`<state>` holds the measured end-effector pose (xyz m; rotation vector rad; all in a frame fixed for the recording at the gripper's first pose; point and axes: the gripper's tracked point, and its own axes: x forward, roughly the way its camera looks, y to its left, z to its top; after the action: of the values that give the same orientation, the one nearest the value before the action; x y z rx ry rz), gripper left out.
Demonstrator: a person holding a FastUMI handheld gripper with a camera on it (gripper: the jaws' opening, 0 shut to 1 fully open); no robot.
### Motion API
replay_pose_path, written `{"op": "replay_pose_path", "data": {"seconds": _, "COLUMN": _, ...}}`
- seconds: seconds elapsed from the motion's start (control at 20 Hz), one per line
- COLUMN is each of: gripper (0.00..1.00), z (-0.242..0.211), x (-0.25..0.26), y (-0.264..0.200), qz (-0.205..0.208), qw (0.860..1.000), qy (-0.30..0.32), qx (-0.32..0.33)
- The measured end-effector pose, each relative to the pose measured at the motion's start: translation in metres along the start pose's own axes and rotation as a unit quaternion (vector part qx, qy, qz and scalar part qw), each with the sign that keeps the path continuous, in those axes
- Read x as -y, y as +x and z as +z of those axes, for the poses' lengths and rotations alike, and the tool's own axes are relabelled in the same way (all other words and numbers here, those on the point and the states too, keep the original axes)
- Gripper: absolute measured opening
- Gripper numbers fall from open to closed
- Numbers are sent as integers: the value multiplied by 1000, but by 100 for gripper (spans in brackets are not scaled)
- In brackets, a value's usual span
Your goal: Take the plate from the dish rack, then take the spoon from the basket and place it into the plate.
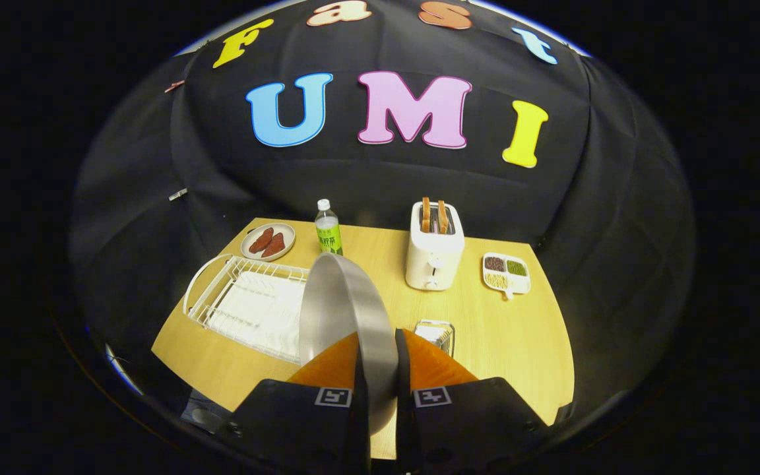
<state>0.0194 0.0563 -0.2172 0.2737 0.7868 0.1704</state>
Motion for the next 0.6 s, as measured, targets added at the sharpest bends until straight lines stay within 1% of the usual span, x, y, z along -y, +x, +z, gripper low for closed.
{"op": "replay_pose_path", "data": {"seconds": 0.15, "gripper": 19, "z": -47, "x": 21, "y": -9, "qz": 13, "qw": 998, "qy": 40, "qx": -39}}
{"op": "replay_pose_path", "data": {"seconds": 0.3, "gripper": 19, "z": -93, "x": 35, "y": -12, "qz": 23, "qw": 993, "qy": 86, "qx": -78}}
{"op": "replay_pose_path", "data": {"seconds": 0.4, "gripper": 19, "z": -126, "x": 39, "y": -9, "qz": 27, "qw": 990, "qy": 97, "qx": -103}}
{"op": "replay_pose_path", "data": {"seconds": 0.5, "gripper": 19, "z": -153, "x": 43, "y": -1, "qz": 34, "qw": 984, "qy": 118, "qx": -129}}
{"op": "replay_pose_path", "data": {"seconds": 0.6, "gripper": 19, "z": -176, "x": 44, "y": 9, "qz": 45, "qw": 975, "qy": 154, "qx": -151}}
